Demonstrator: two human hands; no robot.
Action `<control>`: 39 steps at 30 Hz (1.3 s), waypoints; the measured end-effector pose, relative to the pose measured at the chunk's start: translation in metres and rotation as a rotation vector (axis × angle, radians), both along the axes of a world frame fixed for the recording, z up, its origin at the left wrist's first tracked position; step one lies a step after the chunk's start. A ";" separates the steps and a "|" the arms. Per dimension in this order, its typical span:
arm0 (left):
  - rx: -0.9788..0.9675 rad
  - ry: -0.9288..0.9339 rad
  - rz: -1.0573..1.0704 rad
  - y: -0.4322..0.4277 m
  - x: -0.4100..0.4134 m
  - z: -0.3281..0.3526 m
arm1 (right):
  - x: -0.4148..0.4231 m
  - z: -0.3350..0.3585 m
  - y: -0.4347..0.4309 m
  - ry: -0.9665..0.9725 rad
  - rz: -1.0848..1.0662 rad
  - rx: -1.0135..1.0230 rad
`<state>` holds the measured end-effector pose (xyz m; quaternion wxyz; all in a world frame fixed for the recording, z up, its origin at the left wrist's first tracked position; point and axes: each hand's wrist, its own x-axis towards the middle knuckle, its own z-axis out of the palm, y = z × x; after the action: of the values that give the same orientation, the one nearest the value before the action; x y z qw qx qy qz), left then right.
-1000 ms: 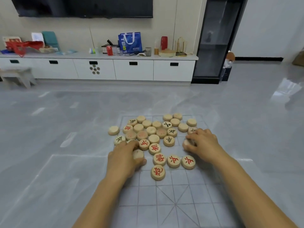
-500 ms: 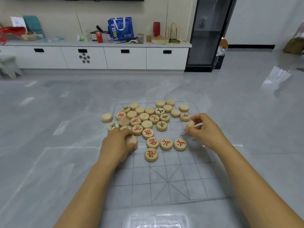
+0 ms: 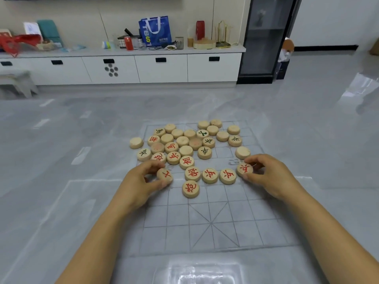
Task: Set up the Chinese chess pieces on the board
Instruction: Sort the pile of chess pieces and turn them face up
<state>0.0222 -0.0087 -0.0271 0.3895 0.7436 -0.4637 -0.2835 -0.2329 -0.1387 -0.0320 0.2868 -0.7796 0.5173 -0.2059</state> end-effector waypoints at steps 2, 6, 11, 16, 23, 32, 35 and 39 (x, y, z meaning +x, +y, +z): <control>0.008 -0.053 0.034 -0.002 0.002 -0.002 | 0.001 -0.002 -0.001 0.017 0.018 -0.024; 0.013 -0.123 0.040 -0.001 0.004 -0.006 | 0.001 -0.001 0.002 0.053 0.047 -0.048; 0.019 -0.171 0.039 -0.002 0.001 -0.005 | 0.001 -0.001 0.002 0.071 0.052 -0.047; 0.060 -0.212 0.054 -0.002 0.001 -0.004 | -0.001 0.001 -0.003 0.065 0.040 0.007; -0.105 -0.069 0.248 -0.006 0.019 -0.005 | 0.004 0.001 -0.021 0.074 0.060 -0.232; 0.038 -0.487 0.152 -0.023 0.042 -0.016 | 0.015 -0.005 -0.033 0.119 0.079 -0.194; 0.100 -0.538 0.057 -0.026 0.038 -0.018 | 0.010 -0.005 -0.037 0.177 0.048 -0.199; 0.151 -0.538 0.044 -0.026 0.041 -0.017 | 0.002 -0.001 -0.039 0.247 0.017 -0.138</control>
<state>0.0635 -0.0348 -0.0442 0.2020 0.8288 -0.5120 -0.1011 -0.2307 -0.1777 -0.0326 0.1684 -0.8212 0.5267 -0.1408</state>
